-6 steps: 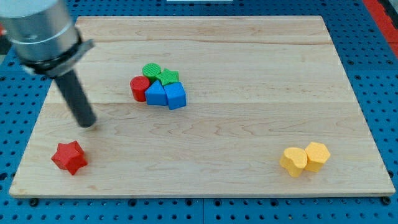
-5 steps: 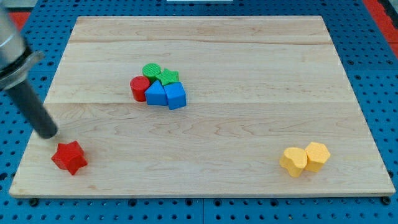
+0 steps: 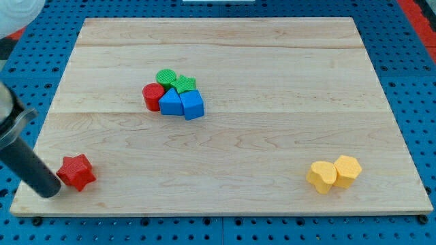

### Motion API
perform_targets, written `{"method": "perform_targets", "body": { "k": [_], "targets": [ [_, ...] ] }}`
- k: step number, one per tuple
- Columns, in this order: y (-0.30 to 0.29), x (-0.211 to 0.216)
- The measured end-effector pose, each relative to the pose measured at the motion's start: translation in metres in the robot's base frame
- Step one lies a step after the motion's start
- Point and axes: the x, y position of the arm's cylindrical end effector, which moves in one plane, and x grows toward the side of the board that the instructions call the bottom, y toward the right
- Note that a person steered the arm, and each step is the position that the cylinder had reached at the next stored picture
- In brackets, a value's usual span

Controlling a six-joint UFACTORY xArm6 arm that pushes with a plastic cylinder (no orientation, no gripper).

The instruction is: Push the red star towards the group of blocks

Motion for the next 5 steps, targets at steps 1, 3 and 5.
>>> {"method": "perform_targets", "body": {
  "k": [1, 3, 5],
  "targets": [
    [0.023, -0.022],
    [0.080, -0.062],
    [0.141, -0.097]
  ]
}}
